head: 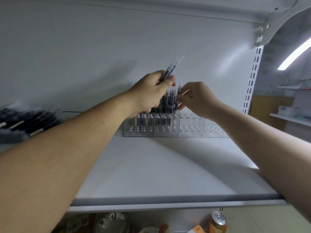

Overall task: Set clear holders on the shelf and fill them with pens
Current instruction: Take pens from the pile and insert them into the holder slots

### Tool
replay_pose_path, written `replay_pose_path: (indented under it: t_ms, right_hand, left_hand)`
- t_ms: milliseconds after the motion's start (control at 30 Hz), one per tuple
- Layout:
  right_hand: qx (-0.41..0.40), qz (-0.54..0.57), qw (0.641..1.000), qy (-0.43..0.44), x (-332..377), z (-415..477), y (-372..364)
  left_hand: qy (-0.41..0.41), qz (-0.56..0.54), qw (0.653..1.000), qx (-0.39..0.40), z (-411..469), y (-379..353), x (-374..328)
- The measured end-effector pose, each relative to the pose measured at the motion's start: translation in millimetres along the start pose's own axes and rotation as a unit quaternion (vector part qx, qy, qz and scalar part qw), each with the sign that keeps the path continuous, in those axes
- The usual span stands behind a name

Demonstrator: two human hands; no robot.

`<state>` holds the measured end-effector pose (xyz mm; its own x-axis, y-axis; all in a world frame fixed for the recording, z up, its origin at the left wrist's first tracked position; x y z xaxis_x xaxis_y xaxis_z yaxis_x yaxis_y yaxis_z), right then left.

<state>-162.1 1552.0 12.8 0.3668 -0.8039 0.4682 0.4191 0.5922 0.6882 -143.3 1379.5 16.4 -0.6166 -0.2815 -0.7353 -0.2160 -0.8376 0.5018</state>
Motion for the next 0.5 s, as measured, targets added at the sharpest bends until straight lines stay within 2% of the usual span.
replay_pose_path:
  t_ms: [200, 500]
  right_hand:
    - [0.001, 0.008, 1.0, -0.01, -1.0, -0.7, 0.3]
    - [0.024, -0.039, 0.999, -0.009, -2.4, -0.5, -6.4]
  left_hand:
    - [0.017, -0.057, 0.998, 0.009, 2.2, -1.7, 3.8]
    - [-0.004, -0.006, 1.0, 0.011, -0.2, -5.5, 0.5]
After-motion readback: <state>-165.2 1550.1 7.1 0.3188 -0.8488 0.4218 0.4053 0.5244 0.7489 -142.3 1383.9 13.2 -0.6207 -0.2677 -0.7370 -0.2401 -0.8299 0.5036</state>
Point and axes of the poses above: each hand's wrist, its own z-axis towards the middle knuckle, its own y-axis out of the back of the hand, x = y × z, the point moved 7 cm from there along z, towards the middle knuckle, and after that the axes turned 4 degrees about x, right-handed, at the moved point
